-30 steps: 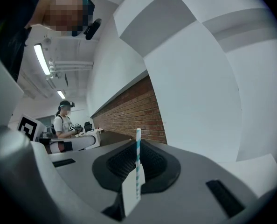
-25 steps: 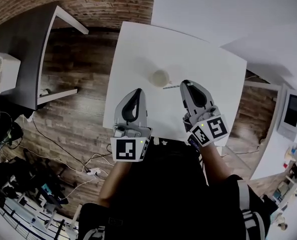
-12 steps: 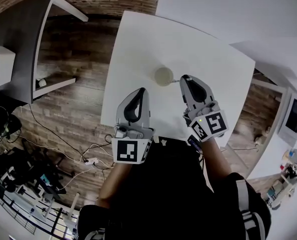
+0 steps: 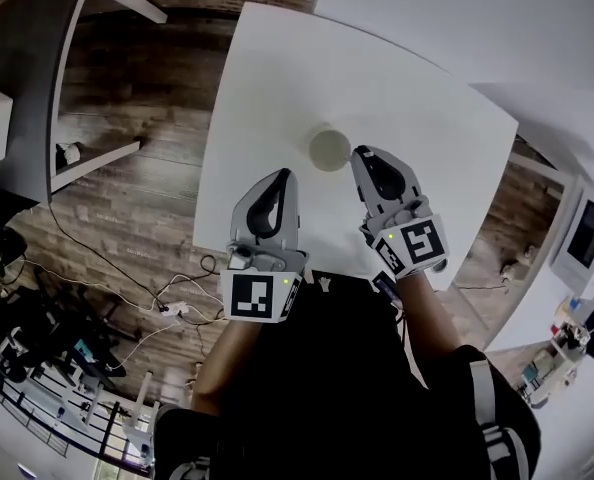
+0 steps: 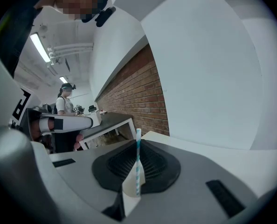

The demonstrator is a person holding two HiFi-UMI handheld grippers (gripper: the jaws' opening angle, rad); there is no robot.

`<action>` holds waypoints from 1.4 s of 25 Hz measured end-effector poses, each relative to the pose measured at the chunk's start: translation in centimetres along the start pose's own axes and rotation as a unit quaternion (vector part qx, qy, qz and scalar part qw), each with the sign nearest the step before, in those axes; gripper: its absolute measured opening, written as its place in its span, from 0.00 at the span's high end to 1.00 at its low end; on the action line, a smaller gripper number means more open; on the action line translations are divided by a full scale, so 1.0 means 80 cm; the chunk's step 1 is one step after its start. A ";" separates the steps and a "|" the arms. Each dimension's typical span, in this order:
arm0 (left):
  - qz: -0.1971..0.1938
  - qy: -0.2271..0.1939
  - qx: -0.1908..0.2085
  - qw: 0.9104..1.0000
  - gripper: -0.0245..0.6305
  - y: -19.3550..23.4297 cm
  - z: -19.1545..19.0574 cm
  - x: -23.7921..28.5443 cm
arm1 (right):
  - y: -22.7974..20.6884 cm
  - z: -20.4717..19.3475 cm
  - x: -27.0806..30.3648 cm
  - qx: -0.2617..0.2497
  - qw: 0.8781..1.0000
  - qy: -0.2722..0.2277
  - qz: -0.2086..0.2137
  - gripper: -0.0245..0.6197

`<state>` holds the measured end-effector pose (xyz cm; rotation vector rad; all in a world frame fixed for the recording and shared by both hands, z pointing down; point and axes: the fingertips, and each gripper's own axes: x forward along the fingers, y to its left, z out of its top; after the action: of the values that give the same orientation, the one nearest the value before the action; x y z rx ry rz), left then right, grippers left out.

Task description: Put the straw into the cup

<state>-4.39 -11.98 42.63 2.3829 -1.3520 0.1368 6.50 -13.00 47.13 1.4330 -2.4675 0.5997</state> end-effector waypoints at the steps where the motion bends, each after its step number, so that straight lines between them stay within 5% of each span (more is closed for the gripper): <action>1: 0.001 0.002 -0.002 1.000 0.96 0.001 -0.003 0.002 | -0.001 -0.005 0.003 -0.001 1.000 0.005 0.002 0.93; 12: 0.018 0.000 -0.016 1.000 0.96 0.018 -0.007 0.016 | -0.004 -0.030 0.033 -0.006 0.999 0.046 0.022 0.93; 35: 0.041 -0.008 -0.042 0.998 0.96 0.039 -0.010 0.005 | -0.017 -0.028 0.089 -0.002 0.998 0.052 0.034 0.93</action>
<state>-6.70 -13.41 44.37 2.2651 -1.4362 0.0817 4.06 -18.11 52.22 1.2857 -2.4425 0.6642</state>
